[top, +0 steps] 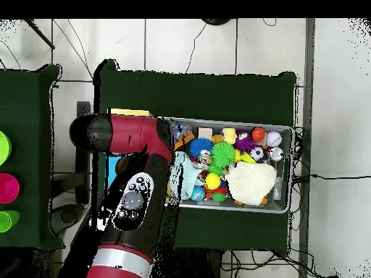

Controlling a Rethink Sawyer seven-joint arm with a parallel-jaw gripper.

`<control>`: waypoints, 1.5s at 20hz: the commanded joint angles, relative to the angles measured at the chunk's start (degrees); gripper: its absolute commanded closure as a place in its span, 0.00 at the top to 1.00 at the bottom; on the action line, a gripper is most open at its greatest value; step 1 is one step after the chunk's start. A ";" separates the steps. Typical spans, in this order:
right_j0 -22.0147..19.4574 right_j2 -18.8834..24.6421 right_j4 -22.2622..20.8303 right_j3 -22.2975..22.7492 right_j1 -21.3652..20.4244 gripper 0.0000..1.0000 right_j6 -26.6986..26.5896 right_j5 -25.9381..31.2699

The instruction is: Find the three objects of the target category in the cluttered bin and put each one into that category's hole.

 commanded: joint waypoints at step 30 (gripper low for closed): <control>-2.04 13.00 2.72 5.40 2.50 0.00 9.57 -6.48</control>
